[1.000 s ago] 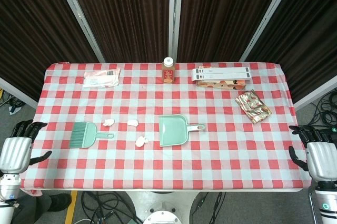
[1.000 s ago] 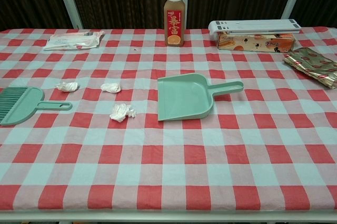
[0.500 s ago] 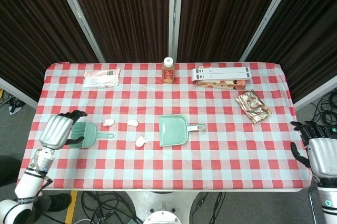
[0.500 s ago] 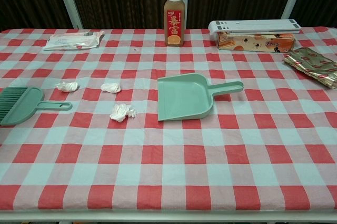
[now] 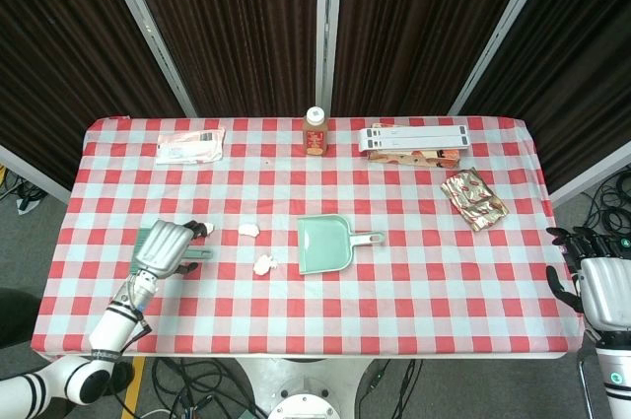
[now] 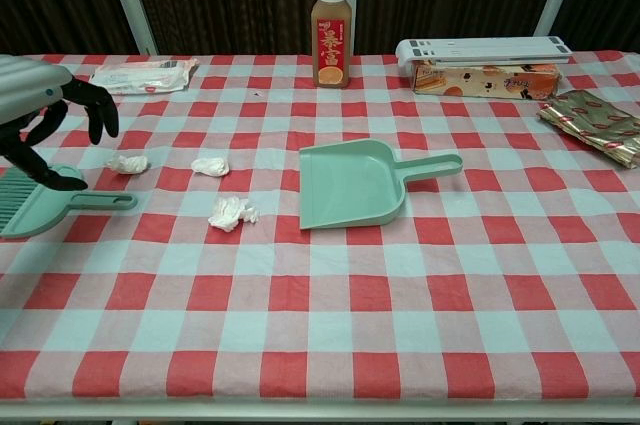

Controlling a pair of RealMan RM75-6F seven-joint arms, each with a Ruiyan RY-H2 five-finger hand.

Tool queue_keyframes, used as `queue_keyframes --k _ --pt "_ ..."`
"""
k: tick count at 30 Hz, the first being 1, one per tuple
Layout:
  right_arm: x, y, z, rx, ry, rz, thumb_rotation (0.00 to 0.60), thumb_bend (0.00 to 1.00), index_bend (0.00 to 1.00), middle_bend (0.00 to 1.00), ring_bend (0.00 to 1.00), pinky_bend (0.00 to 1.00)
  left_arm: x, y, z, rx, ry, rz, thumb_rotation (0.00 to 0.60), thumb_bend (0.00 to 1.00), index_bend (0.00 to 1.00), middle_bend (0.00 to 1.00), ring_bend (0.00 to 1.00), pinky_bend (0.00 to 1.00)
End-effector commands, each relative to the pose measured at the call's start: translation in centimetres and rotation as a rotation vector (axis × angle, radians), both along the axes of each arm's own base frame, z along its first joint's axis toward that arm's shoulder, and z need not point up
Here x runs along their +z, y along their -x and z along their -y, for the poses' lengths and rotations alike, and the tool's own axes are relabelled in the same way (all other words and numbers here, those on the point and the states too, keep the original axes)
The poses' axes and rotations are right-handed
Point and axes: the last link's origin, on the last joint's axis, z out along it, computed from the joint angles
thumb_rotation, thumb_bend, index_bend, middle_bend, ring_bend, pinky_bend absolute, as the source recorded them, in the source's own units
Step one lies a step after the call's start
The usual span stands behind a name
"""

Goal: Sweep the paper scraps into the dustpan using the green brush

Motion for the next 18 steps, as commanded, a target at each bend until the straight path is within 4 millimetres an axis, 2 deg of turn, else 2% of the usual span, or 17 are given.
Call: queue_keyframes --k 1,10,18 --pt "0.0 0.0 0.1 -0.002 -0.001 0.0 0.6 0.31 0.25 0.38 0.2 0.27 -1.8 -0.1 -0.8 0.013 0.009 -0.087 0.6 0.17 0.41 0.45 0.75 0.87" --pt "-0.2 0.5 -0.1 -0.023 -0.006 0.005 0.6 0.31 0.25 0.38 0.2 0.27 -4.0 0.1 -1.3 0.035 0.017 -0.294 0.6 0.19 0.41 0.46 0.75 0.87" --pt "-0.2 0.8 -0.2 -0.036 -0.006 0.006 0.6 0.31 0.25 0.38 0.2 0.27 -4.5 -0.3 -1.5 0.06 0.04 -0.401 0.6 0.21 0.41 0.47 0.75 0.87"
